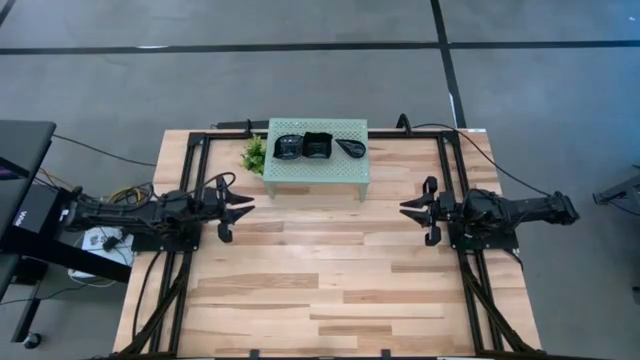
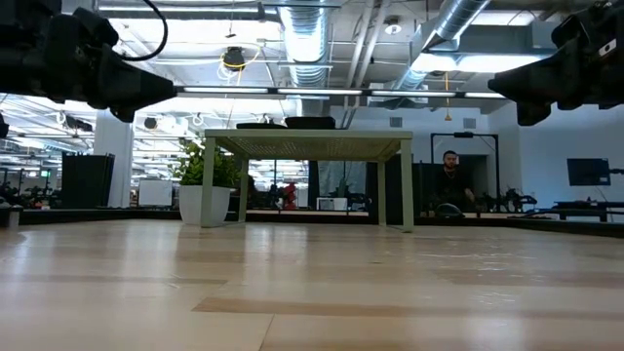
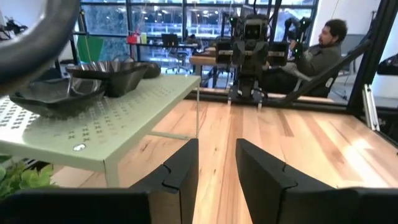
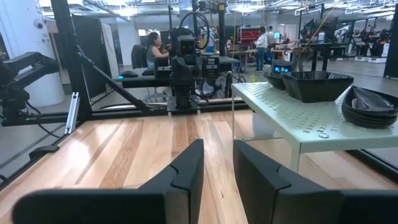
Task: Pick & Place Mini shaped plates
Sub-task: Return to Home Position
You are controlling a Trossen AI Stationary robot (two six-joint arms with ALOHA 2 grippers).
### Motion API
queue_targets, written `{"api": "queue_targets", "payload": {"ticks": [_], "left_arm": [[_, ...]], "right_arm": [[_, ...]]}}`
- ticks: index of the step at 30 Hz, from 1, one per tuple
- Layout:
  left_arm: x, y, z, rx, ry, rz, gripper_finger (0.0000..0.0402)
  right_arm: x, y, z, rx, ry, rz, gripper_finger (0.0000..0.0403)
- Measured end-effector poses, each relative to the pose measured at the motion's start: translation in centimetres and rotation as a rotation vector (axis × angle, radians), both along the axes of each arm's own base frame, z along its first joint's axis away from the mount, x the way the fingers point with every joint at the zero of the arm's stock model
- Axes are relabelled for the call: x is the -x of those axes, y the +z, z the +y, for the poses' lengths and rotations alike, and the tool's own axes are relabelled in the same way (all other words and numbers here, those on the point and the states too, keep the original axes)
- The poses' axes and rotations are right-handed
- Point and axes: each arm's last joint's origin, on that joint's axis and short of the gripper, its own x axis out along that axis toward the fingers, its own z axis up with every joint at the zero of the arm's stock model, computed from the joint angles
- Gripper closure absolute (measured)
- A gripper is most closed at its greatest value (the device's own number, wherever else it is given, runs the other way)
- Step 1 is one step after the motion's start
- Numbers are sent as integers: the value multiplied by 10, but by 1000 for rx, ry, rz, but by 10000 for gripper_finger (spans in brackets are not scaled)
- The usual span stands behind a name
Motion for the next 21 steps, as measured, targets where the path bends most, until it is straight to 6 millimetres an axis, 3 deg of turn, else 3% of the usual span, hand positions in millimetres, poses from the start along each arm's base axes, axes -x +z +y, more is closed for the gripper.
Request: {"api": "queue_targets", "payload": {"ticks": [21], "left_arm": [[-5, -7, 0, -2, 0, 73, 293]], "right_arm": [[0, 0, 0, 0, 0, 2, 321]]}}
